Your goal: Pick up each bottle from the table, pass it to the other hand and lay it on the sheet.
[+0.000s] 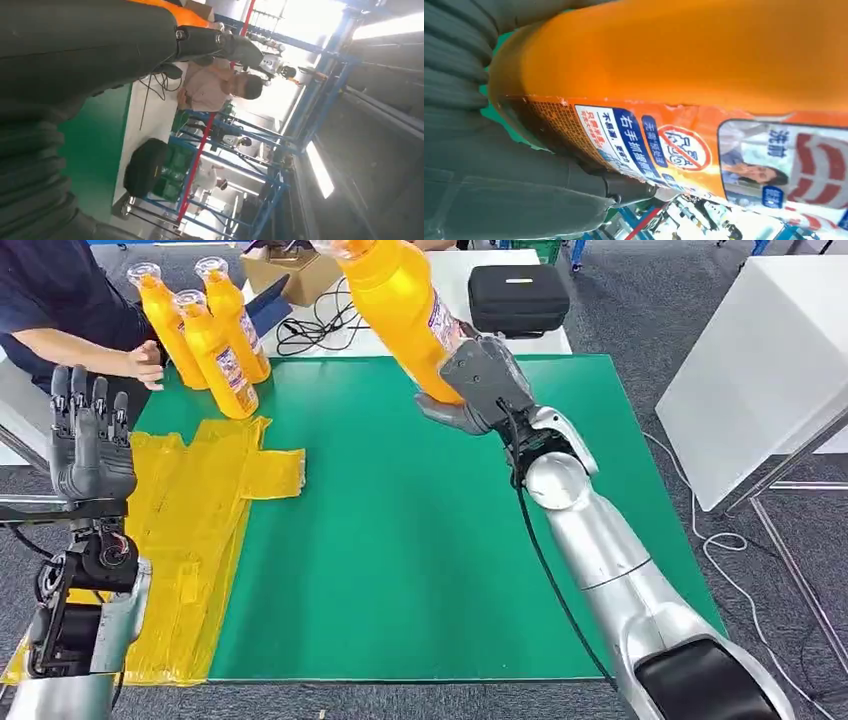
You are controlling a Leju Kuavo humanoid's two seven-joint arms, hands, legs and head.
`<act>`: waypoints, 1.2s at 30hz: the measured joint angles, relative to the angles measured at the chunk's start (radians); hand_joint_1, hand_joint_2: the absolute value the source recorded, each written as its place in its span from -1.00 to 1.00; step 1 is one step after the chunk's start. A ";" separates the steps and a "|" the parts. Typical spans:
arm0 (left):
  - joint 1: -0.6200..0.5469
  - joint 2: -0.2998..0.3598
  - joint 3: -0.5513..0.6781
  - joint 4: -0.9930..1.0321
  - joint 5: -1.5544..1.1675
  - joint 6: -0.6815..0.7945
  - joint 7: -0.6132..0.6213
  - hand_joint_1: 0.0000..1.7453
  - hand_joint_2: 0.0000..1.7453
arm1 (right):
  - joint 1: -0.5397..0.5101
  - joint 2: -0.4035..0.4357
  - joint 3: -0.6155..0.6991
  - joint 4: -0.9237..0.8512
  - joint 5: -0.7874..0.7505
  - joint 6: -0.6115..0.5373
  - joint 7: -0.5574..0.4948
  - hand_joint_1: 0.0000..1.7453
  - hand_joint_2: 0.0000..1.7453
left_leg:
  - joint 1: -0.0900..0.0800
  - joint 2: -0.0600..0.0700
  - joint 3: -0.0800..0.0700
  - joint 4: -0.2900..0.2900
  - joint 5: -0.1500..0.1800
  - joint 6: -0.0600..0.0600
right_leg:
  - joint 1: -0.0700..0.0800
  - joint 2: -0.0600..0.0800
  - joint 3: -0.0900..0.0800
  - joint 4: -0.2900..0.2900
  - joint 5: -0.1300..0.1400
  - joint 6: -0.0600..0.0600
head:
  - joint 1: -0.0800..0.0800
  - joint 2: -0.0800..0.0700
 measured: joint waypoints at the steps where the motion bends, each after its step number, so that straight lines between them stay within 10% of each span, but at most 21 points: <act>1: -0.002 0.000 -0.002 0.002 0.000 0.000 0.000 -1.00 1.00 | -0.001 0.003 0.002 0.000 0.000 0.000 0.000 1.00 1.00 | 0.000 0.000 0.000 0.000 0.000 0.000 | 0.000 0.000 0.000 0.000 0.000 0.000 | 0.000 0.000; 16: -0.126 -0.096 -0.202 0.067 0.126 0.000 0.088 -1.00 1.00 | -0.005 0.233 0.179 0.209 0.103 -0.233 0.043 1.00 1.00 | 0.000 0.000 -0.001 0.000 0.000 0.000 | 0.000 0.000 -0.001 0.000 0.000 0.000 | 0.000 0.000; 36: -0.078 -0.232 -0.325 -0.079 0.095 0.035 0.144 -1.00 1.00 | -0.046 0.256 0.280 0.392 0.161 -0.276 0.122 1.00 1.00 | 0.000 0.000 -0.003 0.000 0.000 0.000 | 0.000 0.000 -0.003 0.000 0.000 0.000 | 0.000 0.000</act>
